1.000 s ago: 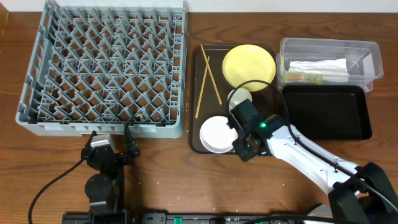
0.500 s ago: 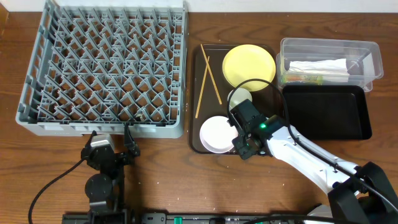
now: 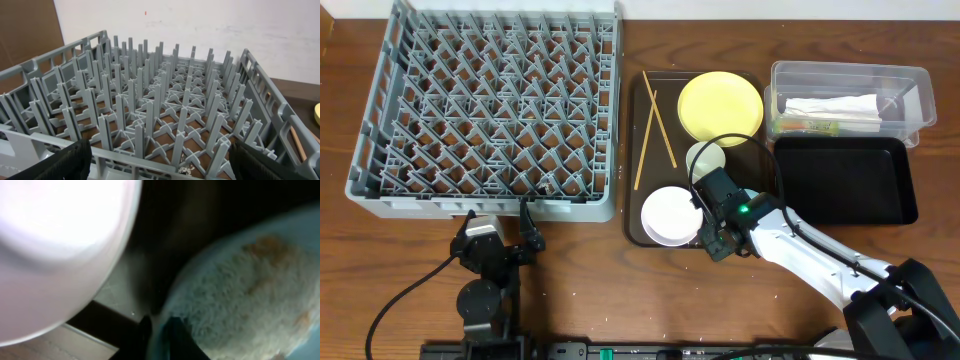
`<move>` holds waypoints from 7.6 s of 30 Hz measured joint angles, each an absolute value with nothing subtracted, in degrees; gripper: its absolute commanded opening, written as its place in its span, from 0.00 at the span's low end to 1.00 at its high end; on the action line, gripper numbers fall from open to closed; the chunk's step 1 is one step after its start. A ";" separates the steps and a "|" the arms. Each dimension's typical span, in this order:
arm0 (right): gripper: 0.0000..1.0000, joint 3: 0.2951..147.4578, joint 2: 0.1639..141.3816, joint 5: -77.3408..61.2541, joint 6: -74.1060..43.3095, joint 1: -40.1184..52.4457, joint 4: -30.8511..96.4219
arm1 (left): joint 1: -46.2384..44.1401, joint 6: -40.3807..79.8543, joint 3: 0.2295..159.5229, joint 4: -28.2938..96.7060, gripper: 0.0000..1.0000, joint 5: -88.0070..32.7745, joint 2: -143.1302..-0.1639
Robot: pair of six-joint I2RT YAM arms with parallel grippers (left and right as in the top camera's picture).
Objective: Sort waste into correct bins and load items into the dishwasher
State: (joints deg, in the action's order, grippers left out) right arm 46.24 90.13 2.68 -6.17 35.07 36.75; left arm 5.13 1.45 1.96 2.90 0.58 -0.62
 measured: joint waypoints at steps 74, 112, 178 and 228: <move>0.01 63.26 108.92 -86.63 -32.10 -40.34 25.87 | 5.13 1.45 1.96 2.90 0.89 0.60 -0.62; 0.01 63.48 90.30 -62.74 -18.37 -31.83 47.83 | 5.13 1.45 1.96 2.90 0.89 0.60 -0.62; 0.48 76.64 105.01 -5.45 -16.53 28.69 65.34 | 5.13 1.45 1.96 2.92 0.89 0.47 -0.62; 0.01 98.04 107.33 -20.60 -17.15 13.52 54.22 | 5.08 23.83 55.88 22.41 0.89 -46.68 -73.69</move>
State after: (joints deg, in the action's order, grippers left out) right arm 98.04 107.33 -20.60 -17.15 13.52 54.22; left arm 5.08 23.83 55.88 22.41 -46.68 -73.69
